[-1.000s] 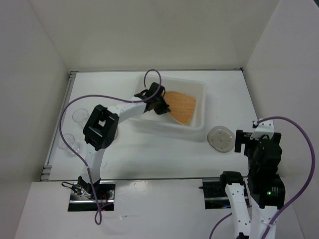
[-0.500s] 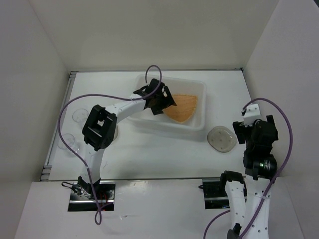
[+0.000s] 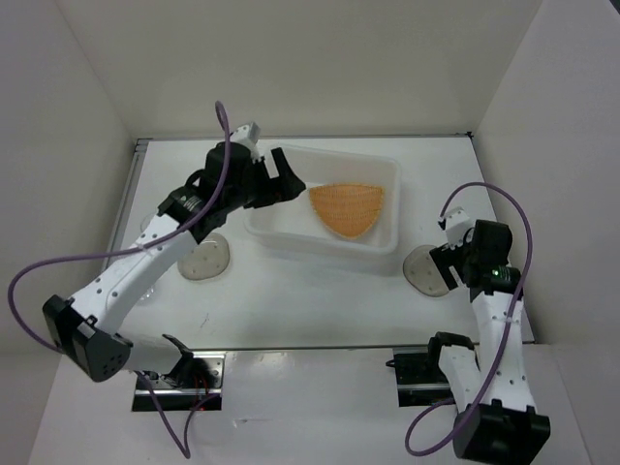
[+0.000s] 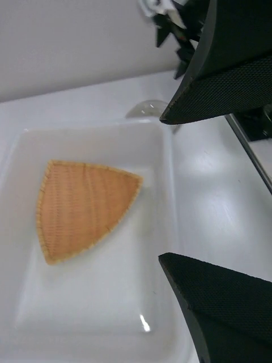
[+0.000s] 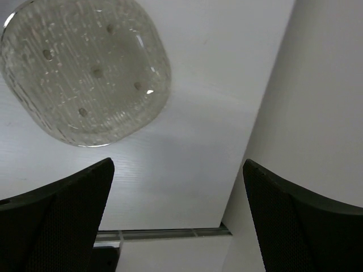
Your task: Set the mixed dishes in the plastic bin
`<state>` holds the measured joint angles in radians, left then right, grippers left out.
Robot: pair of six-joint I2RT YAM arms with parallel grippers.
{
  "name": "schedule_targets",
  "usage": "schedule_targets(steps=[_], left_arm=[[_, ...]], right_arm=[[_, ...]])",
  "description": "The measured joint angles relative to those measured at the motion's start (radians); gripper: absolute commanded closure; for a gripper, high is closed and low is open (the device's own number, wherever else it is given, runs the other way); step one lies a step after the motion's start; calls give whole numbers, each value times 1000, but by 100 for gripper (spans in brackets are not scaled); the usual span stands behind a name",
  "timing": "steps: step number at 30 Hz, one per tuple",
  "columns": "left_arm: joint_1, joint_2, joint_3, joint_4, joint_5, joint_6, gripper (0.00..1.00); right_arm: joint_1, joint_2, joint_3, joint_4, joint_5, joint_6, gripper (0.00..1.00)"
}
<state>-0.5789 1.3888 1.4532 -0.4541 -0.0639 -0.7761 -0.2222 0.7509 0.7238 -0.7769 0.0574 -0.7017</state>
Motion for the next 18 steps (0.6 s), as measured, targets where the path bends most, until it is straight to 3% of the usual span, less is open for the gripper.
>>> schedule_targets(steps=[6,18], left_arm=[[14,-82,-172,-121,55,85,0],[28,-257,-297,-264,98,171,0]], right_arm=[[-1,213,17,32,-108,-6,2],[-99,500,19,171,-229,10,2]])
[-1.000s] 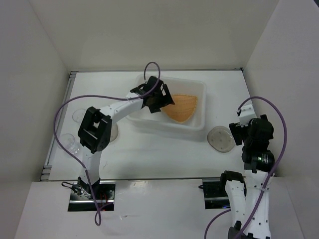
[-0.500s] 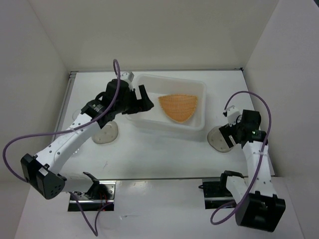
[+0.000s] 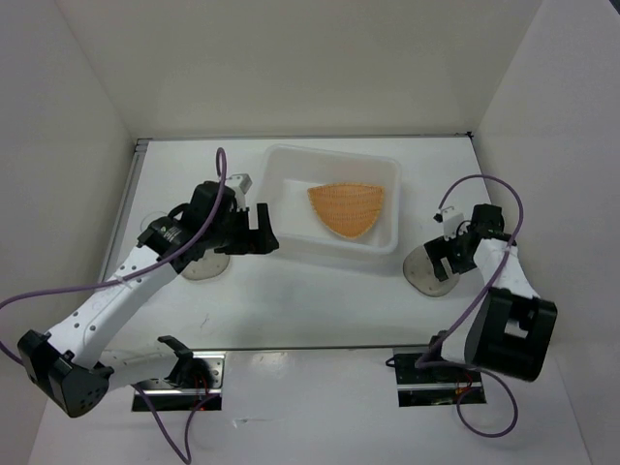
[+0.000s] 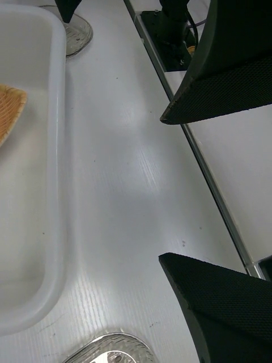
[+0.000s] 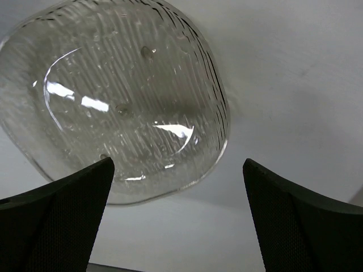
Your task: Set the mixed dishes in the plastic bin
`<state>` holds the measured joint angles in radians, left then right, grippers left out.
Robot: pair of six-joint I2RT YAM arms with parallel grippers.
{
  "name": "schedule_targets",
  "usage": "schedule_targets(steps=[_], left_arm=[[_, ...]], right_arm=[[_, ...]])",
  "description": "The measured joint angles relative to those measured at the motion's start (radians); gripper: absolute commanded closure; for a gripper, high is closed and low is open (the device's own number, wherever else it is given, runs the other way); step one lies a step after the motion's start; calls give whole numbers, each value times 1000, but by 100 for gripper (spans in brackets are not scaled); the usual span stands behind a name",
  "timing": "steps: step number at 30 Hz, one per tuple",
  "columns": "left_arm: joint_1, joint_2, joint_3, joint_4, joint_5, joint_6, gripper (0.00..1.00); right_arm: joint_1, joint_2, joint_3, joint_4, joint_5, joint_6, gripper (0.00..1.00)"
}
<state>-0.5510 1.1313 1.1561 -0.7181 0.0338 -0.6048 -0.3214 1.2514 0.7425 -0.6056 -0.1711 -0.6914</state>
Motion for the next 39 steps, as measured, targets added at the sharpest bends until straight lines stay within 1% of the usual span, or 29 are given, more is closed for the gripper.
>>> schedule_targets(steps=[2,6,7,9,11,14,15,16,18,19,22,27,31,34,36,39], left_arm=[[4,-3,-1,-13,2,0,0],[14,-3,-9,-26,5,1,0],[18,-3,-12,-27,5,1,0],[25,-3,-16,-35,5,1,0],[34,1,-16,-38,5,1,0],[46,15,-17,-37,5,3,0],[49,22,-18,-37,5,3,0],[54,32,-18,-37,5,3,0],[63,45,-18,-35,5,3,0],[65,48,-18,-35,6,4,0],[72,51,-27,-22,7,3,0],[84,52,-54,-7,16,1,0],[95,53,-64,-6,16,-2,0],[113,42,-75,0,16,-3,0],[127,30,-84,2,15,-5,0],[145,23,-94,13,15,-6,0]], right_arm=[[-19,109,31,-13,-26,-14,2],[-39,324,145,-35,-62,-40,3],[-40,358,164,-34,-67,-44,3],[-41,368,182,-32,-80,-49,3],[-41,369,185,-32,-90,-51,6],[-41,391,198,-35,-96,-58,22],[-41,401,208,-33,-98,-61,30],[-42,412,218,-33,-97,-66,46],[-43,429,232,-30,-100,-76,64],[-44,436,237,-29,-103,-76,80],[-49,441,250,-38,-134,-72,100],[-82,441,270,-76,-183,-66,100],[-187,407,313,-165,-217,-96,100],[-260,325,381,-225,-217,-138,100],[-275,266,446,-260,-227,-165,100],[-279,222,563,-314,-275,-190,100]])
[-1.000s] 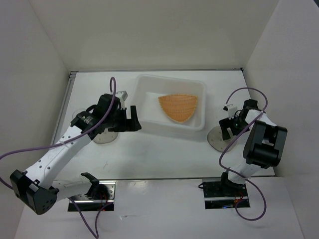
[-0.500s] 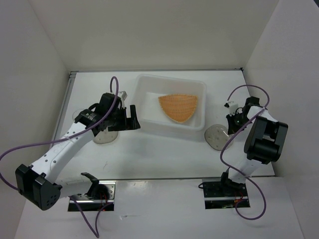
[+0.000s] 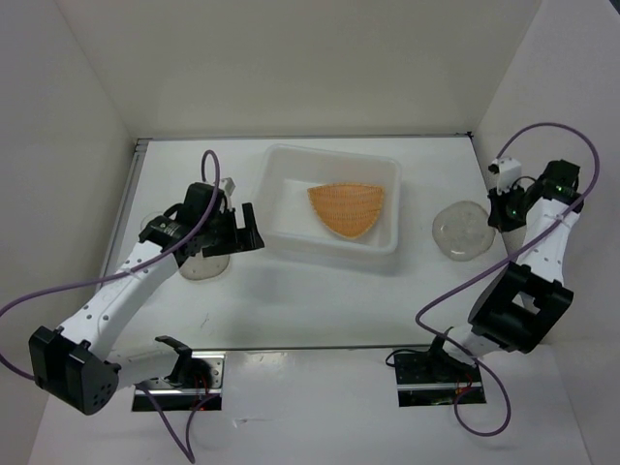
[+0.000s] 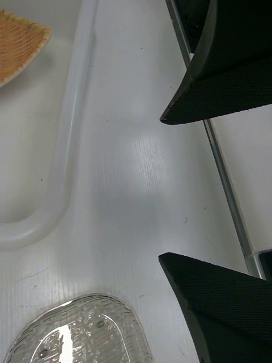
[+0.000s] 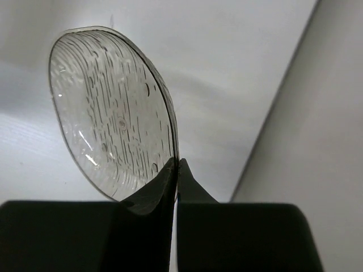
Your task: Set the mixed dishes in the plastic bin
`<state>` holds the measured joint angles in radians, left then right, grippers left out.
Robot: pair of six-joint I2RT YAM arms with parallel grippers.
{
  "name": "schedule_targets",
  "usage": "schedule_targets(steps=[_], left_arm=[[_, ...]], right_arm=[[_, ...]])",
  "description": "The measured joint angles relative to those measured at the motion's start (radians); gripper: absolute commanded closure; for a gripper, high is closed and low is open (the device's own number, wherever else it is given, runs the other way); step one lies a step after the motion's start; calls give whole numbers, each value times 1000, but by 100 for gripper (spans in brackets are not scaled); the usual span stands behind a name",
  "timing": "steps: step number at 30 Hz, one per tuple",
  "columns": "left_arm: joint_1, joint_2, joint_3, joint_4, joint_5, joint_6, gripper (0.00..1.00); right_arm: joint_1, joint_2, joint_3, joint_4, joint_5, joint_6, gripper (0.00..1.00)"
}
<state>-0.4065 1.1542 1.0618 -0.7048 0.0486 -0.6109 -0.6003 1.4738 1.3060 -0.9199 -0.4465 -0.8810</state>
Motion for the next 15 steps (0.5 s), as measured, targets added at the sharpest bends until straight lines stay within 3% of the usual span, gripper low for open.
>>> schedule_targets(steps=[9,15], left_arm=[[24,0,-11,33,0,-31,0],[26,-46,-18,24,-7,-59,0]], right_arm=[[11,73,329,-173,-180,-6,100],[183,198,557,-218,-261,70,100]])
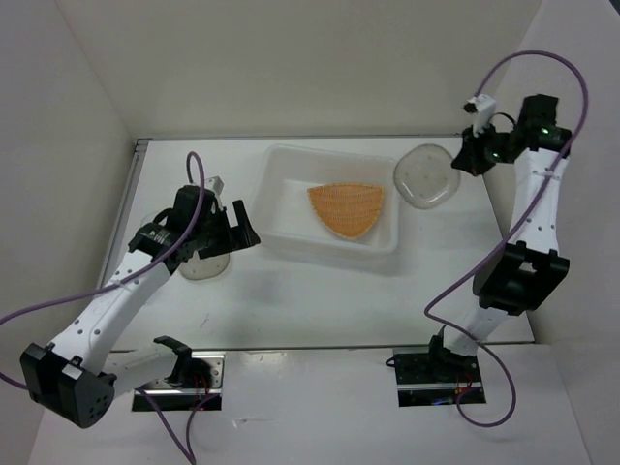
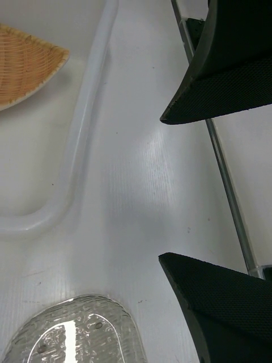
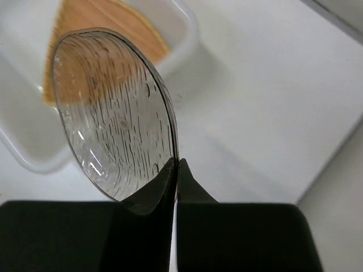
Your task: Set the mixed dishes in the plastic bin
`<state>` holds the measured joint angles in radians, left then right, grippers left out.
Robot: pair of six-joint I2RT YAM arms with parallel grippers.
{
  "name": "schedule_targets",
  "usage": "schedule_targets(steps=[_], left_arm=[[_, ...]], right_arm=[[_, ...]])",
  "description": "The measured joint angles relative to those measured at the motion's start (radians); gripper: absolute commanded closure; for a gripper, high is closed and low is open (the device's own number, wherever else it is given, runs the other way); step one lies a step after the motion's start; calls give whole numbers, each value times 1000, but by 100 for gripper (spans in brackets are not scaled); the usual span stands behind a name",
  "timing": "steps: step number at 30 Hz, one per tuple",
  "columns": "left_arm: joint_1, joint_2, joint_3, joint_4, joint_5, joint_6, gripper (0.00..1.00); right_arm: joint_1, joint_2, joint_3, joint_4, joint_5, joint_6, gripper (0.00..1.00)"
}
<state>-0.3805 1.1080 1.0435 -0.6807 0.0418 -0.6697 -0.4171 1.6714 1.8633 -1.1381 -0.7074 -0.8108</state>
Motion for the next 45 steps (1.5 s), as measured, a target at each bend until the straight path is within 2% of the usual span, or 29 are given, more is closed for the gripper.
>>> schedule_targets(steps=[5,10,14,18,26,28,30,33,37,39,42,45], left_arm=[[21,-74,-24,-32,-20,-21,0],[46,-133,-40,-73,-40,-53,0],[58,-199,-61,-106,-55,-95,0],[71,-247,-96,-135,-67,-133,0],[99,-256,-151,-159,-70,-185,0],[112,-256,-166,-167,-70,-200,0],[125,-256,-169,-179,-70,-201,0],[159,-255,-169,-182,-71,-201,0],[243,-220,-169,-177,-70,-222,0],[290,-189,-169,-156,-66,-241,0],[380,-155,-203,-61,-32,-278,0],[467,-111,-261,26,-17,-306,0]], right_arm=[[275,140,151,4,-3,73,100],[455,311,282,9,16,97,100],[510,471,378,8,56,103,100],[539,582,401,16,116,132,100],[606,697,403,34,238,167,98],[614,704,403,37,253,182,60],[616,705,403,43,265,188,29],[615,705,420,45,283,198,12],[608,685,467,49,281,227,3],[604,637,462,53,270,245,3],[597,468,331,95,240,262,2],[589,221,80,171,222,279,2]])
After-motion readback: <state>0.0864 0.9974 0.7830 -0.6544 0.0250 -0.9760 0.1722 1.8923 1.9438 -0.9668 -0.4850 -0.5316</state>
